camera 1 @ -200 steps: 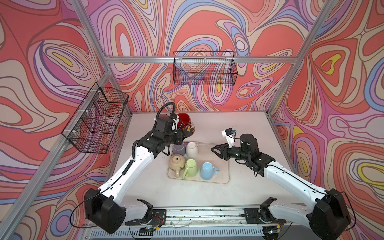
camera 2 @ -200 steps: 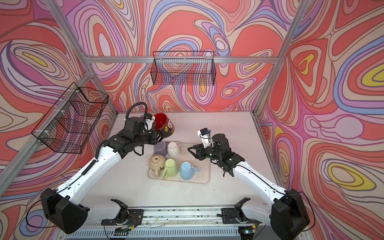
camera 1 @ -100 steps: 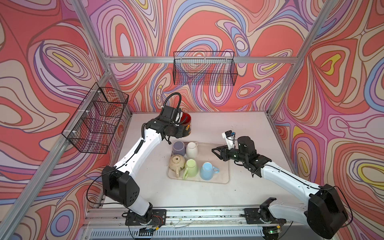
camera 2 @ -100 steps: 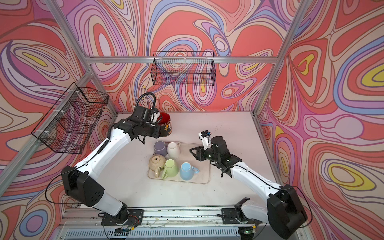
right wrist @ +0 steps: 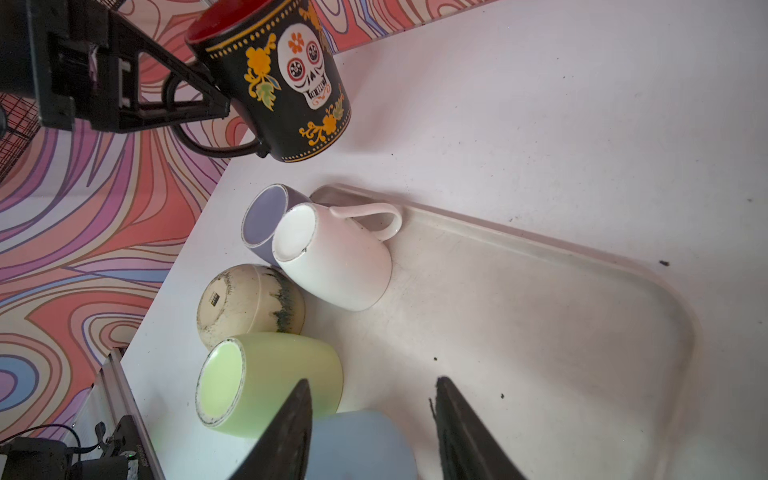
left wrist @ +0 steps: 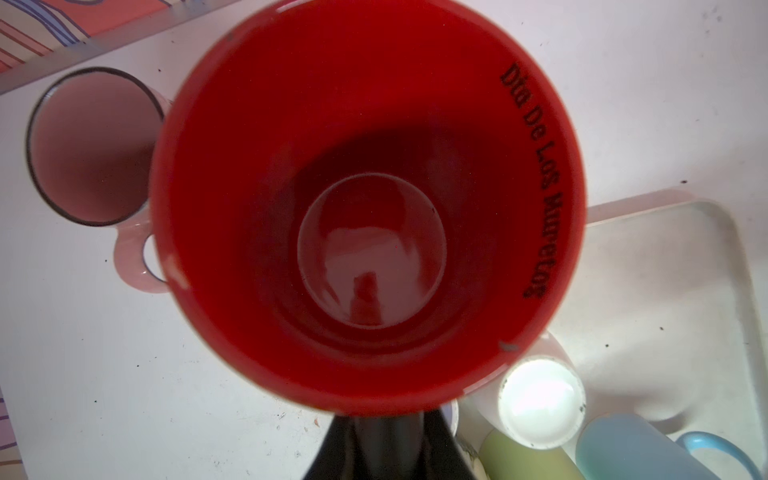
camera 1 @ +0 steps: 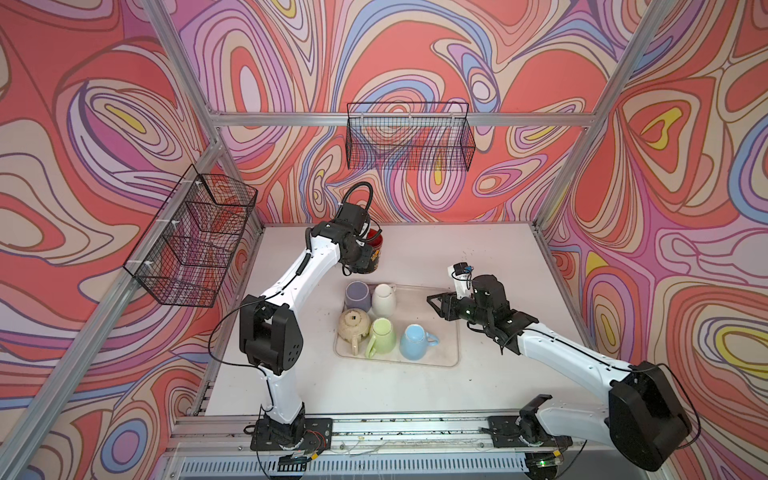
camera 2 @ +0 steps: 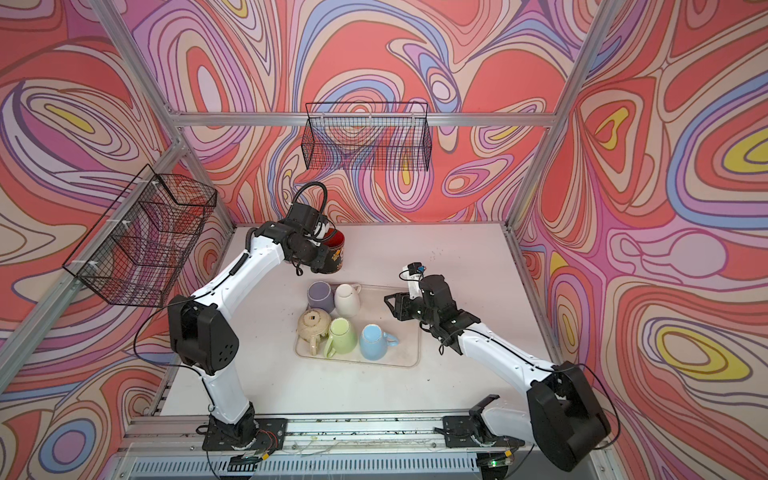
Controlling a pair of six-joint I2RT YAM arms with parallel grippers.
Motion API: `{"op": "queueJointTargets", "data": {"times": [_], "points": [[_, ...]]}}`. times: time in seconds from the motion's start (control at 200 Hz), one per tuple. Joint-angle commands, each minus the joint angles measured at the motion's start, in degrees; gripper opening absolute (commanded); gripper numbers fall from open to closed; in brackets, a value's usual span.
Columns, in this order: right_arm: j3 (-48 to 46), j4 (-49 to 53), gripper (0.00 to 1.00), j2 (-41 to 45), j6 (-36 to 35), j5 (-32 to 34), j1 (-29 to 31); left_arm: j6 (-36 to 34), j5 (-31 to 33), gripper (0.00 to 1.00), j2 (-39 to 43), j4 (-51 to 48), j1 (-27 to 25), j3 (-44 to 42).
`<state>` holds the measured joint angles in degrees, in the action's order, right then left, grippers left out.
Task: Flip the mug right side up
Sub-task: 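Carry the upright black skull mug beside the pink mug with the left gripper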
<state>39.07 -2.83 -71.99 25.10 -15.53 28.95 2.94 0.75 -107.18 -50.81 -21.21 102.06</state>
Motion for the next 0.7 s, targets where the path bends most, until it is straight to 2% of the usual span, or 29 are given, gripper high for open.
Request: {"op": "queueJointTargets", "data": {"times": [0.0,0.225,0.696], "points": [[-0.7,-1.0,0.49,-1.7,0.7,1.5,0.1,-2.1,2.4,0.0,-0.6,2.9,0.3,4.9],[-0.7,-1.3,0.49,-3.7,0.7,1.8,0.1,-2.2,4.4,0.0,-6.1,1.7,1.2,8.3],[-0.8,-2.1,0.49,-5.1,0.8,1.6,0.1,1.7,3.0,0.0,-9.0,14.2,2.9,6.0]]}}
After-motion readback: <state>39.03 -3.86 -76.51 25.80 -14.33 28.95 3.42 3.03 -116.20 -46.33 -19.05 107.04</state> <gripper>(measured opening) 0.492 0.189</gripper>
